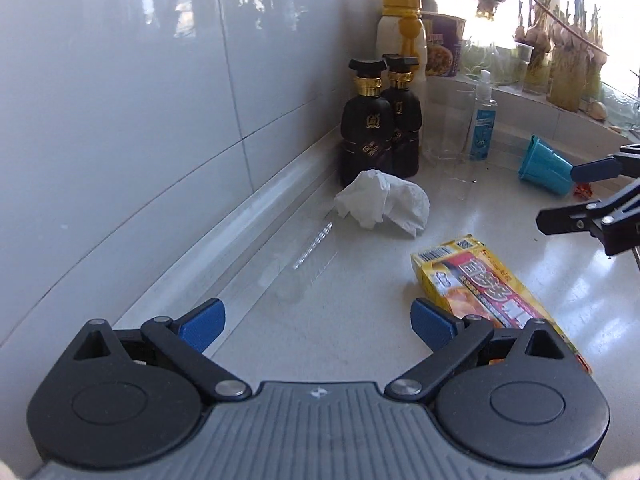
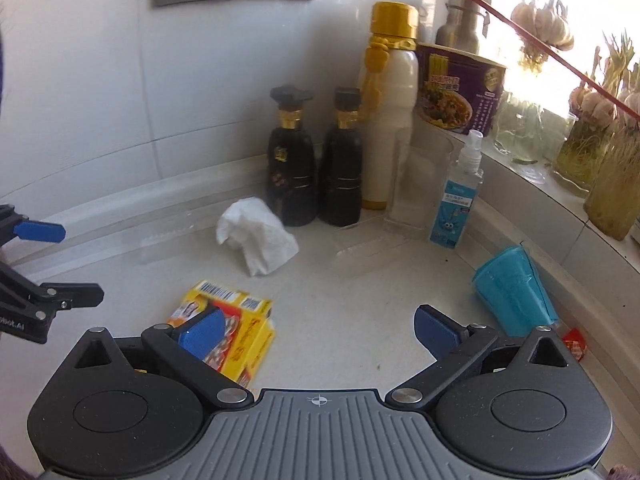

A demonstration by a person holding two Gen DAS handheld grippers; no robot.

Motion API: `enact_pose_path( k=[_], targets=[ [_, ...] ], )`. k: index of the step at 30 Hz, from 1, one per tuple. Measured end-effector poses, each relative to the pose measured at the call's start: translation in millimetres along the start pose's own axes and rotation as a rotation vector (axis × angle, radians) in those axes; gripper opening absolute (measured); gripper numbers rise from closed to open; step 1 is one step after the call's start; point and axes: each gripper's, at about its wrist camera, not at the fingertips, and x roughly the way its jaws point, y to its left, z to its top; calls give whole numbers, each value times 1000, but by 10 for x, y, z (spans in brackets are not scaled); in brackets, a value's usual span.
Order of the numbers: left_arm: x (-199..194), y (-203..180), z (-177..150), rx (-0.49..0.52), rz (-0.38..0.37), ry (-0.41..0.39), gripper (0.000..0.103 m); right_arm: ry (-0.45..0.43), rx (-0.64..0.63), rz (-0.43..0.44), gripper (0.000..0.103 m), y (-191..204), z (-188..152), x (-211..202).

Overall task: Collect trash
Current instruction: 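Move both tools back up over the counter toward the clear plastic trays, then close left tool on a clear plastic tray while right tool grasps another clear tray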

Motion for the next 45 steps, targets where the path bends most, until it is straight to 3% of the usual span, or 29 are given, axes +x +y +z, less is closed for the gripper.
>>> enact_pose_path(
  k=[2,10,20,23,32,38,45],
  targets=[
    [132,23,71,30,-27,-2,90,3,40,-22,102,-91,69,185],
    [436,26,203,153,-53,7,80,19,148,-68,102,-404,233,748],
    [699,46,303,191,-31,72,78,20,222,-76,102,-408,365,1111],
    [703,44,293,167,-62,92,71,28,240,-91,102,-409,393,1213],
    [547,-107,162,151,-157,101,70,72,258,-137,102,-578,306,1284],
    [574,-64,160,91,-84,64,76,55,268,-152,102,-709,209,1105],
    [722,0,198,-66,-33,62,60,17,256,-117,102,-588,208,1099]
  ],
)
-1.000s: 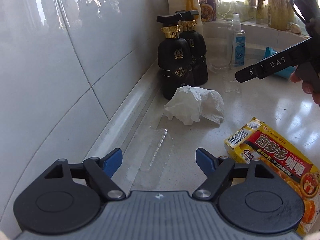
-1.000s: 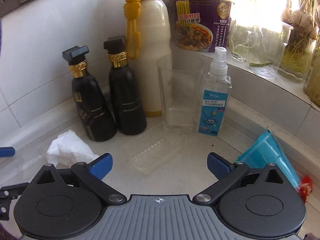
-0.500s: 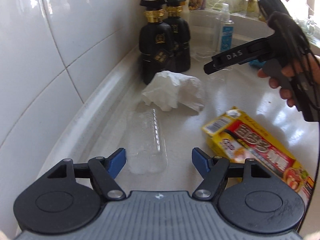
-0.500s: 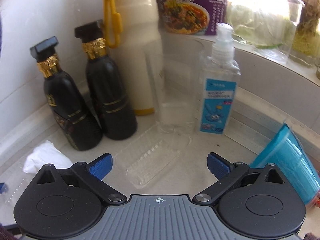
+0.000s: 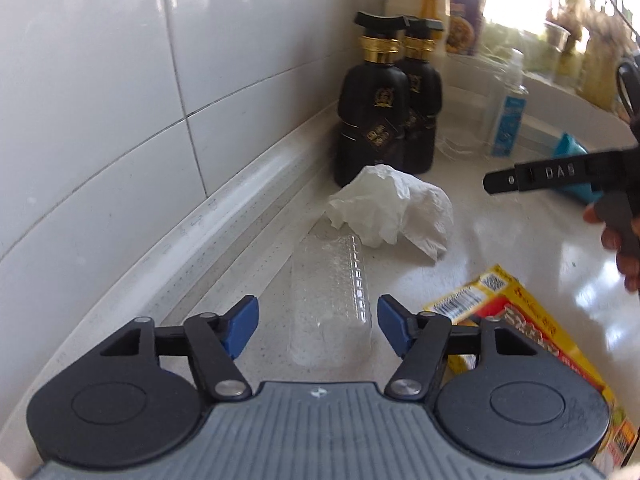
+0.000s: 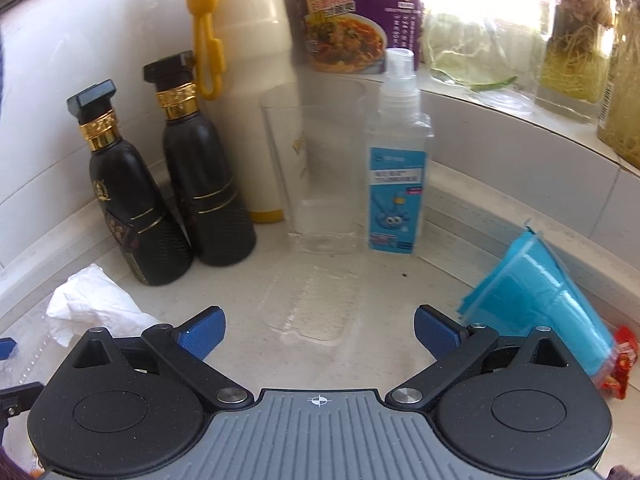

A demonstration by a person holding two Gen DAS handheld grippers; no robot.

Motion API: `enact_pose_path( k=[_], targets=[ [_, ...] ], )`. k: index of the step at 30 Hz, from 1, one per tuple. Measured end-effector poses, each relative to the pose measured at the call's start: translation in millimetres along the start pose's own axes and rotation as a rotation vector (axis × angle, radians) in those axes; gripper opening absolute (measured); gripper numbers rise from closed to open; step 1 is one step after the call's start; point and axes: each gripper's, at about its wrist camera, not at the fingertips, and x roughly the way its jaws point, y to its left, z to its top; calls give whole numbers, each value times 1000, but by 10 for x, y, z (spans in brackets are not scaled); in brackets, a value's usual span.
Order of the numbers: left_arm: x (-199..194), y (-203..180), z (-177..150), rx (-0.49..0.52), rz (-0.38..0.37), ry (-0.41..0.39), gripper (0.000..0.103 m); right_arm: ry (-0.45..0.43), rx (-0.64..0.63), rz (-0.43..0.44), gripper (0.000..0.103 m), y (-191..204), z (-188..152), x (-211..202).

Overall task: Collect trash
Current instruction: 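Close left tool on a clear plastic tray while right tool grasps another clear tray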

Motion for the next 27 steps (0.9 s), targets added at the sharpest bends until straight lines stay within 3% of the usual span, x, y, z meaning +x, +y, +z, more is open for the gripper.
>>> enact_pose_path(
  k=[4,8,11,16,27],
  targets=[
    [51,-38,-15,-67,17,1,55,-33,-11,-23,99,69,-26,49],
    [73,-87,-22,-94,54,-7,44,-59,-14,-35,94,93,-29,95],
    [57,-107,-32,-101,78,-13,39,-61,-10,-34,82,86,-32,112],
    [30,-119,-46,-128,90,-13,37,-52,-30,-25,49,101,-38,126],
    [-69,-108,-71,-163,107,-5,37,-64,-72,6,45,173,-33,-133]
  ],
)
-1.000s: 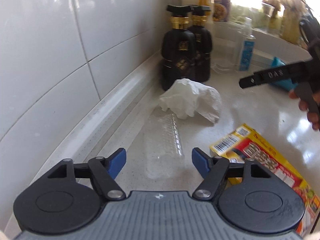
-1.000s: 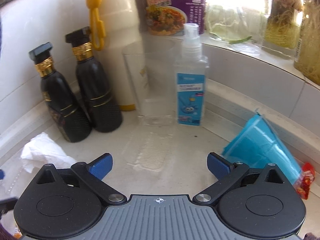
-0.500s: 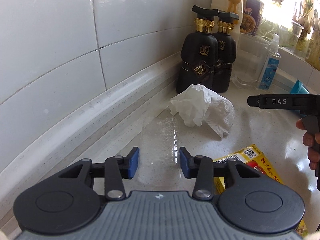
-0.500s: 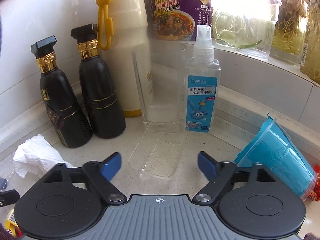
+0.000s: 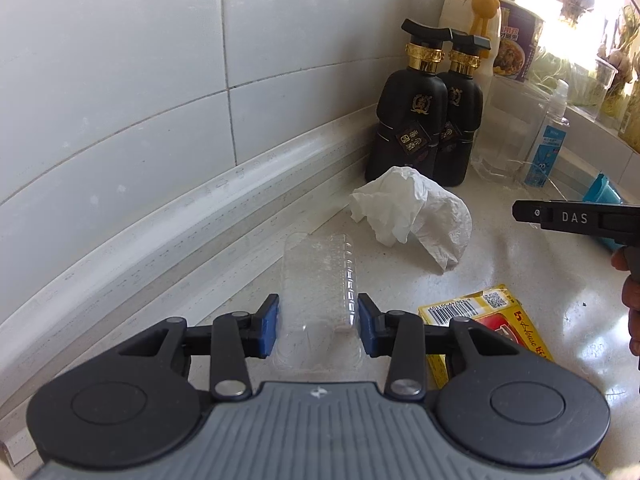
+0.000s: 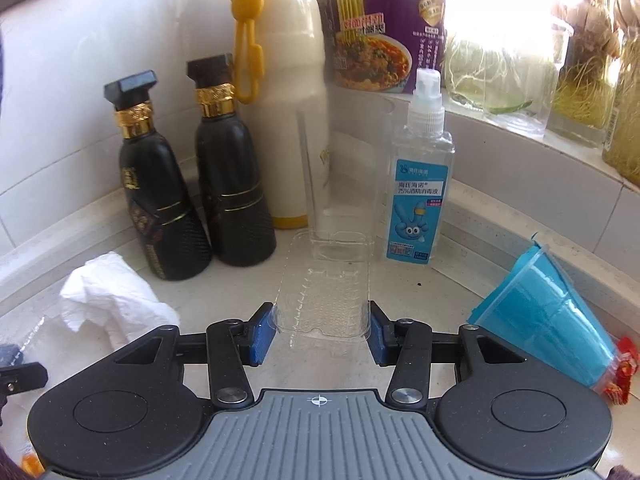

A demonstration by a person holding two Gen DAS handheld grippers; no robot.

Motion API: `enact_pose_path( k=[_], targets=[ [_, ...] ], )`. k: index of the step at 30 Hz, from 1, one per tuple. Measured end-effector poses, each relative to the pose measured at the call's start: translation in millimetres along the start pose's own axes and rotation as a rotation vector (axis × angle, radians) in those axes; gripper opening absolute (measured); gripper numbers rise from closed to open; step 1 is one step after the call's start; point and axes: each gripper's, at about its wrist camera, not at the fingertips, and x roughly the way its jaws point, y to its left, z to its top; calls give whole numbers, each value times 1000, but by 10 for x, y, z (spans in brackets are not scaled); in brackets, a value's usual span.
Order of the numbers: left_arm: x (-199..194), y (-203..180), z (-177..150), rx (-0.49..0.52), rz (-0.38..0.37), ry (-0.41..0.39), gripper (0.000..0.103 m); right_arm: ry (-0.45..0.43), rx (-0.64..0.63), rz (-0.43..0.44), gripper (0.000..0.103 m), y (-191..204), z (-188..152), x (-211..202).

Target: Collect trash

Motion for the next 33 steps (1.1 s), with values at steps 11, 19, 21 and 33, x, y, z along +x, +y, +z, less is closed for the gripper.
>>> enact_pose_path(
  k=[11,19,21,33],
  targets=[
    [-265,-75,-34,3,6,-10,36,-22,-34,35,45,92,-61,-451],
    [-566,-113,-140,5,27,-16,36,-22,-35,73,45,176,-136,-835],
    [-643,-118,-168,6,33,-17,36,-22,-38,82,45,204,-155,-930],
    [-1126,-89,-396,-14,56,-37,36,-28,-92,153,45,554,-302,-1434]
  ],
)
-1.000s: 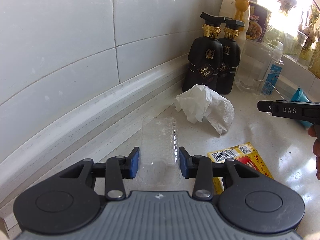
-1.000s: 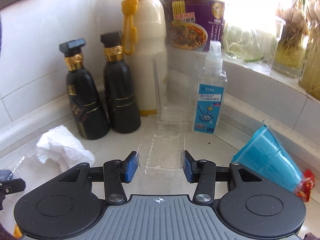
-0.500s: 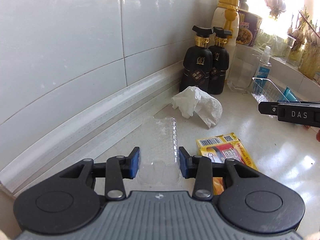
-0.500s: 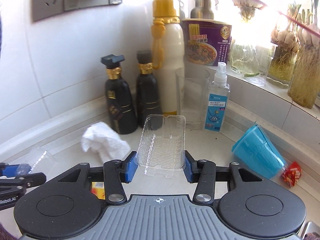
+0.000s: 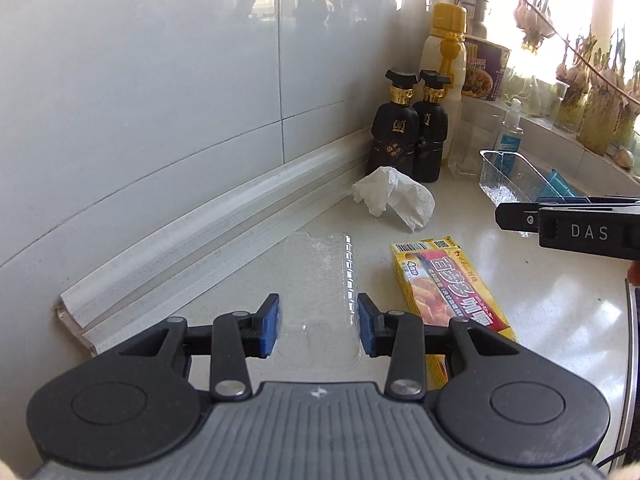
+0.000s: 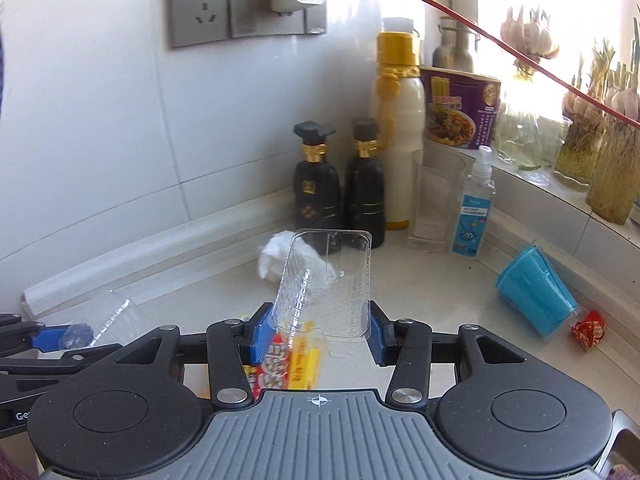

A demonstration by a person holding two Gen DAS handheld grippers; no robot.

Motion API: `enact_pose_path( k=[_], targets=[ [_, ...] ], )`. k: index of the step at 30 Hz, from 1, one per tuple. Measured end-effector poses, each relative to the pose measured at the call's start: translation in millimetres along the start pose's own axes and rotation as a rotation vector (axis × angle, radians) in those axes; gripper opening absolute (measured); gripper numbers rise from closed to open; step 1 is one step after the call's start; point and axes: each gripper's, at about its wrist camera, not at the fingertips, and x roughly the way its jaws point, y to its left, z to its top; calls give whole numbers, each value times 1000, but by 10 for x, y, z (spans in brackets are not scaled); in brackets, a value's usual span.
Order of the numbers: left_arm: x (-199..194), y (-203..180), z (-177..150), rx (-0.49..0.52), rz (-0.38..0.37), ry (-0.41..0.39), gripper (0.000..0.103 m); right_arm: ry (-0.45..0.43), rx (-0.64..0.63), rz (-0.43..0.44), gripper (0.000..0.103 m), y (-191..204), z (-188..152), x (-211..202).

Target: Collect trash

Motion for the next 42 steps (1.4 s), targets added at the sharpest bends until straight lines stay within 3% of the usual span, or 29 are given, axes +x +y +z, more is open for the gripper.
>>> enact_pose_path(
  k=[22,42],
  targets=[
    [-789,622,-643,-153,131,-8,36,21,-130,187,45,1124,-251,-479],
    [-1108,1292,-1458,-331,273,79,36,134,-318,382,45,2270,-872,-518]
  ],
)
